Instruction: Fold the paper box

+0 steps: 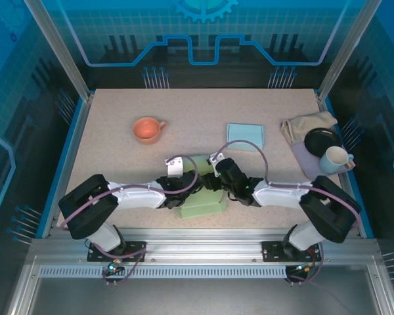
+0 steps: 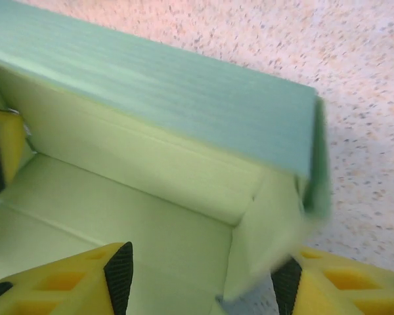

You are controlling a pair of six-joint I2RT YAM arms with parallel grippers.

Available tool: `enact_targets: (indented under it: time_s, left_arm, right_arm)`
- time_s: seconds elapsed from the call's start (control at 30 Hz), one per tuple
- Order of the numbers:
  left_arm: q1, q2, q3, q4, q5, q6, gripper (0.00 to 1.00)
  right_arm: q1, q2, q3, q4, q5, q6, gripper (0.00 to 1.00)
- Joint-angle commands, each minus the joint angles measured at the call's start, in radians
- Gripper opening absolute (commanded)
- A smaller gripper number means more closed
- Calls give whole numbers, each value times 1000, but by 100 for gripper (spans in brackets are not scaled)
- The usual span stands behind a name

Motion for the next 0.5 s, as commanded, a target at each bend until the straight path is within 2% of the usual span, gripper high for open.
enact_targets:
  time_s: [0.0, 0.13, 0.27, 0.47]
  left_arm:
    - [11, -18, 14, 32, -24, 60, 3]
    - [30, -30, 30, 82, 44, 213, 3]
    - [51, -55, 66, 75, 106, 343, 3]
    - [64, -133, 130, 63, 324, 578, 4]
  right_arm:
    - [7, -127, -39, -131, 70, 46, 62]
    - [-2, -344, -74, -300, 149, 90, 63]
    - [-10, -634, -75, -535, 245, 130, 66]
    - [-35, -1052, -61, -756, 238, 114, 76]
